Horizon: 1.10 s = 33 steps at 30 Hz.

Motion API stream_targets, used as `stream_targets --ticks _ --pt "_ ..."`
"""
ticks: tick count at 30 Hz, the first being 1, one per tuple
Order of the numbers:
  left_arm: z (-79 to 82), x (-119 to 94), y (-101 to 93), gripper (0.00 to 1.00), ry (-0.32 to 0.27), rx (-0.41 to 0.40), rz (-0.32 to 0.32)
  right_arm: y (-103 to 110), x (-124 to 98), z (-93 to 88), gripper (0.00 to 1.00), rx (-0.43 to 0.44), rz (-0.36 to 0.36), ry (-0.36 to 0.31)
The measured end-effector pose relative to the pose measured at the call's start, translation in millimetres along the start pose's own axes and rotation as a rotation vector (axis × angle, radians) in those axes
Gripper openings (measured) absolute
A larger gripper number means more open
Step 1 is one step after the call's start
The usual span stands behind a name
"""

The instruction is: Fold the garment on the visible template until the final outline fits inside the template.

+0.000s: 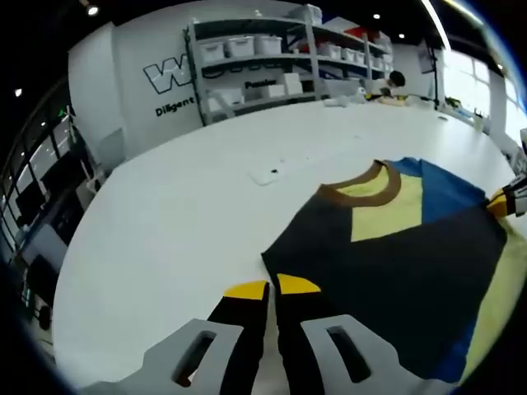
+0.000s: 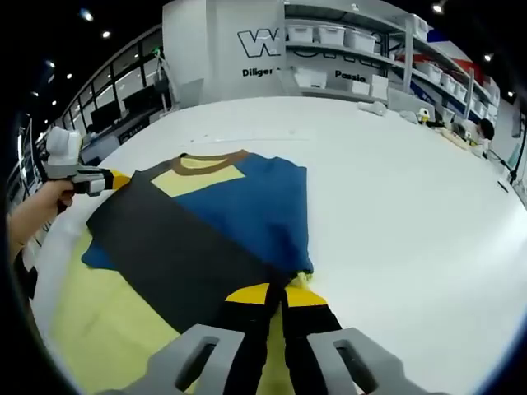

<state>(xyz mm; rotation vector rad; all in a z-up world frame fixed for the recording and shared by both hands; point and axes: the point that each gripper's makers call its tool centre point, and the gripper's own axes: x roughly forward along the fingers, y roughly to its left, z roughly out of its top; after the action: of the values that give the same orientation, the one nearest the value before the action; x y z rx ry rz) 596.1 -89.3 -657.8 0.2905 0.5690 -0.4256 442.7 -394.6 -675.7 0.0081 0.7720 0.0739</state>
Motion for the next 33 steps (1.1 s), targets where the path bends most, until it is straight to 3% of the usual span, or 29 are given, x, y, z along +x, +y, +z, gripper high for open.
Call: stream_targets --ticks 4,7,14,18,22,27,31,33 --pt "7.3 -12.4 -1.2 0.21 -0.016 -0.003 -0.017 -1.1 -5.8 5.0 0.05 -0.009 0.008 -0.010" --pt "10.5 -23.8 -5.3 0.30 -0.022 0.010 -0.035 3.7 -11.2 10.2 0.16 0.008 0.036 -0.030" --pt "9.3 -48.2 -19.9 0.37 -0.033 -0.010 -0.081 4.4 -26.2 17.6 0.38 -0.009 0.078 -0.055" --pt "-0.2 -56.7 -29.7 0.42 -0.015 -0.024 -0.101 2.2 -33.7 17.3 0.46 -0.017 0.096 -0.064" --pt "-16.1 -61.4 -34.6 0.37 0.035 -0.002 -0.098 1.0 -41.1 11.9 0.50 -0.023 0.112 -0.057" --pt "-31.5 -69.1 -40.3 0.30 0.097 -0.031 -0.106 1.1 -49.0 7.0 0.50 -0.013 0.131 -0.054" --pt "-47.1 -73.7 -39.4 0.25 0.157 -0.012 -0.078 -2.9 -54.4 -1.0 0.51 -0.017 0.137 -0.043" --pt "-49.9 -73.1 -38.8 0.25 0.154 -0.029 -0.075 -4.6 -58.5 -6.4 0.51 -0.007 0.146 -0.039"
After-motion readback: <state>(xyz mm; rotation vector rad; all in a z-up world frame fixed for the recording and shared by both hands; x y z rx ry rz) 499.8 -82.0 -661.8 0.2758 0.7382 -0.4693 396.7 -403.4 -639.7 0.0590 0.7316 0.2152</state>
